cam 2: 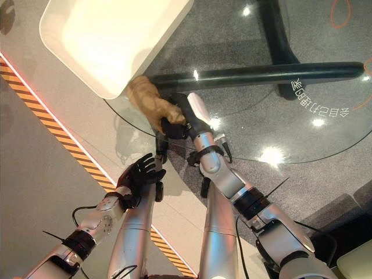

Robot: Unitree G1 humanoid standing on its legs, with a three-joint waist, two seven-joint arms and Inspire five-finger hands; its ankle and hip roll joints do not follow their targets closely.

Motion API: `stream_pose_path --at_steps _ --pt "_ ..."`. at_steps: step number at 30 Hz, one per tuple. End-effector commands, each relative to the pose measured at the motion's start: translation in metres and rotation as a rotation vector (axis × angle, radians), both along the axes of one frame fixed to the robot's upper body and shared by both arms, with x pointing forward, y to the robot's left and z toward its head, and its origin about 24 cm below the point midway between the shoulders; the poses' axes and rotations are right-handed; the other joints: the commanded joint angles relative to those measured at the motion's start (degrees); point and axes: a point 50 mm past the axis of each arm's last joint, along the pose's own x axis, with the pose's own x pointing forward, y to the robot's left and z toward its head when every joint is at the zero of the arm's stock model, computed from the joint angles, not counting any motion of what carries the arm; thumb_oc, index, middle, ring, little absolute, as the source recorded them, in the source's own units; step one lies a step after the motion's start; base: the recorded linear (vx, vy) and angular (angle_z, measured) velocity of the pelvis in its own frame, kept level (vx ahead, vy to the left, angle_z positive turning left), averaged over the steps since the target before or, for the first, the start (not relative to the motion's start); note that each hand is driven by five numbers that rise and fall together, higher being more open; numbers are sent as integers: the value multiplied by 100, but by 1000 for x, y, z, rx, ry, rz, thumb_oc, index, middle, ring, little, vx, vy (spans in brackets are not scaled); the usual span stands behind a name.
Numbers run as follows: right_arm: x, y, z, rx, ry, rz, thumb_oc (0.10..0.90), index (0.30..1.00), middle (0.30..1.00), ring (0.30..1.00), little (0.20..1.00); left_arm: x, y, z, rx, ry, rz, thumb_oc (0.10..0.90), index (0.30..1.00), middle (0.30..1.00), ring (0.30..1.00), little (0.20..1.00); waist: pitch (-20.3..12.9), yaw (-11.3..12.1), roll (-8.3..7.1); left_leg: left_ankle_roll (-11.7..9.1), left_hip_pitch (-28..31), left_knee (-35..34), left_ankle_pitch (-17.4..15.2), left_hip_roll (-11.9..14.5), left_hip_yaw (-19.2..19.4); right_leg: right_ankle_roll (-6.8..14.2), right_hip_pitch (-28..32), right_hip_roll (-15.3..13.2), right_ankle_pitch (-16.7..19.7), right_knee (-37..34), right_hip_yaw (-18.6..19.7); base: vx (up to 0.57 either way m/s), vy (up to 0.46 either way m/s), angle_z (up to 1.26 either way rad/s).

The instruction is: Wipe the table with a cloth and put it in the basket.

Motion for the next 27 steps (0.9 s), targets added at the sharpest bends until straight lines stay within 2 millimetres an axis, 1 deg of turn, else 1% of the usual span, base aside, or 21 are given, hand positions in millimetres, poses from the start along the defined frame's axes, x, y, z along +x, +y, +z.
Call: stream_pose_path --at_steps 1,5,6,8,9,10,11,12,13,14,15,16,19,20,21,22,23,24,25,26,27 --pt "-11 5 0 27 -32 38 100 300 300 300 200 -41 -32 -42 -21 201 -142 800 900 900 900 900 -73 -75 114 504 -359 1473 -991 -446 222 343 -12 287 1364 -1548 115 0 0 0" --pt "-8 -2 2 76 -55 -17 100 300 300 300 200 -40 -32 -42 -19 206 -140 800 900 900 900 900 -73 -85 112 519 -394 1518 -1014 -426 238 352 -61 288 1363 -1486 135 13 -1 0" --pt "-10 -4 -5 88 -37 -31 100 300 300 300 200 -47 -32 -48 -20 229 -142 800 900 900 900 900 -73 -63 122 500 -185 1559 -1193 -405 215 382 130 315 1197 -1423 150 52 -6 0" --pt "-9 -8 -3 118 -49 -58 100 300 300 300 200 -47 -32 -48 -20 232 -140 800 900 900 900 900 -73 -68 117 503 -186 1564 -1197 -400 221 384 130 313 1203 -1422 153 7 -6 1" --pt "-7 -9 5 134 -77 -68 100 300 300 300 200 -41 -32 -43 -20 211 -136 800 900 900 900 900 -73 -93 106 525 -390 1527 -1024 -415 247 355 -61 291 1372 -1480 148 -33 -8 2" --pt "-6 -13 7 160 -88 -89 100 300 300 300 200 -41 -32 -43 -20 213 -134 800 900 900 900 900 -73 -102 103 525 -393 1534 -1028 -412 248 359 -71 298 1379 -1466 160 0 0 0" --pt "-8 -18 2 194 -85 -121 100 300 300 300 200 -48 -32 -49 -22 236 -132 800 900 900 900 900 -73 -89 108 507 -201 1590 -1210 -394 225 388 103 328 1214 -1389 185 0 0 0" --pt "-6 -18 9 197 -106 -120 100 300 300 300 200 -41 -31 -44 -22 215 -130 800 900 900 900 900 -73 -112 97 527 -409 1556 -1037 -409 253 358 -86 305 1381 -1449 175 60 -5 0" --pt "-8 -24 6 234 -107 -155 100 300 300 300 200 -49 -31 -50 -23 239 -127 800 900 900 900 900 -73 -103 97 515 -197 1596 -1223 -388 227 392 97 338 1219 -1379 200 0 0 0" --pt "-7 -27 8 256 -119 -174 100 300 300 300 200 -50 -31 -51 -24 241 -125 800 900 900 900 900 -73 -111 94 521 -199 1602 -1233 -386 226 390 86 346 1221 -1365 213 0 0 0" --pt "-5 -27 16 259 -141 -172 100 300 300 300 200 -43 -31 -45 -23 219 -123 800 900 900 900 900 -73 -132 82 541 -406 1568 -1059 -401 256 359 -102 323 1389 -1427 203 0 0 0" --pt "-7 -32 10 281 -132 -198 100 300 300 300 200 -51 -31 -52 -24 243 -123 800 900 900 900 900 -73 -114 91 525 -190 1615 -1250 -380 229 392 91 356 1218 -1354 222 0 0 0" --pt "-7 -42 16 327 -166 -264 100 300 300 300 200 -52 -29 -53 -28 244 -111 800 900 900 900 900 -73 -140 74 533 -196 1622 -1263 -370 240 397 71 378 1227 -1338 252 6 -4 -4" --pt "-5 -43 24 336 -193 -268 100 300 300 300 200 -45 -29 -48 -28 222 -108 800 900 900 900 900 -73 -165 63 551 -405 1591 -1089 -385 272 368 -118 355 1396 -1401 245 -44 -7 -3" --pt "-5 -47 25 348 -203 -293 100 300 300 300 200 -45 -29 -48 -27 223 -106 800 900 900 900 900 -73 -171 57 553 -387 1585 -1096 -382 275 370 -102 362 1400 -1411 252 0 0 0" --pt "-7 -55 19 367 -194 -340 100 300 300 300 200 -53 -28 -55 -26 248 -102 800 900 900 900 900 -73 -166 57 539 -173 1631 -1288 -354 254 400 90 398 1230 -1338 280 59 -13 -2" --pt "-7 -59 19 373 -202 -360 100 300 300 300 200 -54 -27 -55 -25 249 -100 800 900 900 900 900 -73 -170 54 540 -172 1638 -1296 -348 259 402 90 403 1230 -1332 285 0 0 0" --pt "-6 -61 27 382 -229 -370 100 300 300 300 200 -48 -26 -50 -24 227 -98 800 900 900 900 900 -73 -194 42 559 -379 1605 -1122 -361 293 373 -98 380 1400 -1396 278 -43 -19 -1" --pt "-6 -67 28 392 -237 -395 100 300 300 300 200 -48 -25 -51 -24 228 -95 800 900 900 900 900 -73 -202 35 561 -367 1604 -1134 -356 298 377 -90 383 1405 -1405 283 0 0 0" --pt "-7 -76 22 403 -227 -441 100 300 300 300 200 -56 -24 -57 -23 251 -94 800 900 900 900 900 -73 -192 34 547 -143 1640 -1324 -336 275 410 116 416 1240 -1353 296 47 -20 0" --pt "-7 -79 22 408 -231 -455 100 300 300 300 200 -56 -23 -58 -22 252 -93 800 900 900 900 900 -73 -194 29 547 -135 1640 -1330 -333 278 411 126 419 1243 -1362 297 0 0 0"
